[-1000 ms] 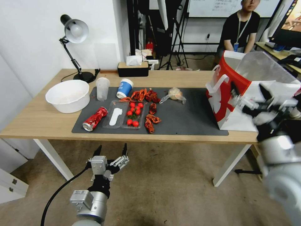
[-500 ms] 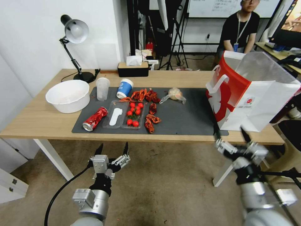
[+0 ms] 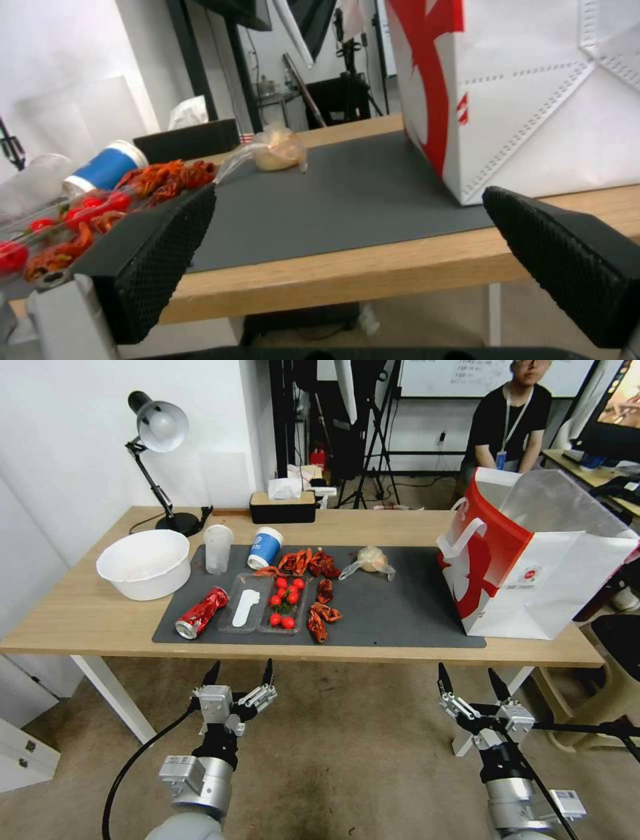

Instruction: Pick up the trash from the table and place it into the takeout bag.

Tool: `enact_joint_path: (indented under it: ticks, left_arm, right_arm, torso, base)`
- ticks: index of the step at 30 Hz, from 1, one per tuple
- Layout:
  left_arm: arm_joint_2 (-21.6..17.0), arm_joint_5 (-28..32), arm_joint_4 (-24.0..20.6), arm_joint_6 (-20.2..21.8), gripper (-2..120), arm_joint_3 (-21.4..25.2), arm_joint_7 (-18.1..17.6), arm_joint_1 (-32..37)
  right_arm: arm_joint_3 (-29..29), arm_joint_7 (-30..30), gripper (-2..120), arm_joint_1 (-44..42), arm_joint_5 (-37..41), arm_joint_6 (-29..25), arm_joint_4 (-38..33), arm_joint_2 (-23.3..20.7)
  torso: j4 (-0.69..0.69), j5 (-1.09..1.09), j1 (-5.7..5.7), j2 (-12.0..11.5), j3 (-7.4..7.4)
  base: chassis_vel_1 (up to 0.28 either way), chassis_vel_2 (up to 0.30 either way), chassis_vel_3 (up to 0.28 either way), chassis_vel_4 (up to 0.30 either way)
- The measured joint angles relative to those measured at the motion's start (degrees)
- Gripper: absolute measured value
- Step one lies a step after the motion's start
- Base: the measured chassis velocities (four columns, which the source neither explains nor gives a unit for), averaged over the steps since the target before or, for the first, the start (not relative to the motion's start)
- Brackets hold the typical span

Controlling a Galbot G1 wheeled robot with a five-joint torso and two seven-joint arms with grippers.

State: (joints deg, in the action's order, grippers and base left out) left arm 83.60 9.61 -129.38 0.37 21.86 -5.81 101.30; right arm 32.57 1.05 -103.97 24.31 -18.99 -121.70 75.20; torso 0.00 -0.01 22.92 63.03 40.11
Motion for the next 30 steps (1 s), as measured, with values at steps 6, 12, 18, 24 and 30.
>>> enact_joint_path:
  ticks: [6, 12, 18, 24, 30]
  left_arm:
    - [-0.5, 0.3, -0.7, -0.2, 100, 1.4, -0.2, 0.1]
    - [-0.5, 0.3, -0.7, -0.3, 100, 1.5, -0.2, 0.4]
    - [-0.4, 0.2, -0.7, -0.4, 100, 1.5, -0.2, 0.4]
    - [0.0, -0.1, -0.7, -0.3, 100, 1.4, -0.2, 0.5]
    - [0.8, -0.8, -0.5, -0.1, 100, 1.0, -0.5, 0.4]
  right_arm:
    - [-1.6, 0.2, 100, 1.4, -0.7, 0.7, 0.1, -0.8]
    - [-2.4, 1.0, 100, 3.5, -0.7, 2.7, -0.6, -2.2]
    - [-3.1, 1.7, 100, 4.9, -0.5, 4.0, -0.9, -3.1]
    - [-5.3, 2.9, 100, 9.0, -0.3, 7.1, -1.0, -5.3]
    - [-8.4, 5.2, 100, 15.6, 0.1, 11.5, -0.9, -7.6]
  torso:
    - [-0.01, 0.01, 0.00, 0.0, 0.00]
    - [0.00, 0.00, 0.00, 0.0, 0.00]
    - [0.01, 0.01, 0.00, 0.0, 0.00]
    - [0.01, 0.01, 0.00, 0.0, 0.00]
    - [0.01, 0.01, 0.01, 0.0, 0.00]
  base:
    - [0.000, 0.000, 0.000, 0.000]
    - [0.000, 0.000, 0.000, 0.000]
    - [0.000, 0.000, 0.000, 0.000]
    - [0.000, 0.000, 0.000, 0.000]
    - [0.000, 0.000, 0.000, 0.000]
